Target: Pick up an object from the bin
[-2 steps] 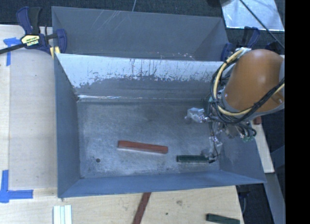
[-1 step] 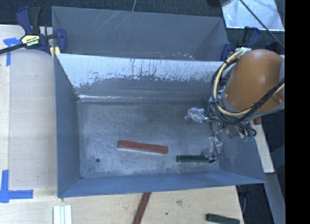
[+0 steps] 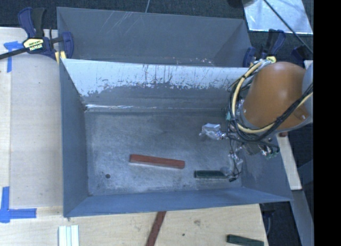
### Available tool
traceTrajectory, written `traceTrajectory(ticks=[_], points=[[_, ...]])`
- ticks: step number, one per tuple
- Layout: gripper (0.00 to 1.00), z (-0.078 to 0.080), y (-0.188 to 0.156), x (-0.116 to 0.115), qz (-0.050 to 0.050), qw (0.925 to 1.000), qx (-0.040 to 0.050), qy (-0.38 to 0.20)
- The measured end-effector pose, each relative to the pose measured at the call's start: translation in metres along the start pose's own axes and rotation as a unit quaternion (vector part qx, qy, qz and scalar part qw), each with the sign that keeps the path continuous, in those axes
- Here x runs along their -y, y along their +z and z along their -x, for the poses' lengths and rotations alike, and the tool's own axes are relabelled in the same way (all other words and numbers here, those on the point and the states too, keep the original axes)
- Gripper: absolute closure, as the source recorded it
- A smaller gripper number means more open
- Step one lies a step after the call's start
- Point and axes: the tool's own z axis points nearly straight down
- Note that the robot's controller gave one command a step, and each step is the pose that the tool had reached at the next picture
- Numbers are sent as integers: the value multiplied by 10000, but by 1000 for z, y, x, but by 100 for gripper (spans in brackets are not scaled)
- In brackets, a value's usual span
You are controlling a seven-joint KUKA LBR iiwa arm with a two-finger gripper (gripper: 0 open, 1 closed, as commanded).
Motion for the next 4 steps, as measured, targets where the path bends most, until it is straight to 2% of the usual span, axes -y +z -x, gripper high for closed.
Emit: traceTrajectory(ticks=[1,3,4], points=[[100,-4,65,-6,19,9903,-26,-1388],[100,-4,65,-6,18,9902,-25,-1396],[100,7,66,-6,35,9920,-82,-1258]])
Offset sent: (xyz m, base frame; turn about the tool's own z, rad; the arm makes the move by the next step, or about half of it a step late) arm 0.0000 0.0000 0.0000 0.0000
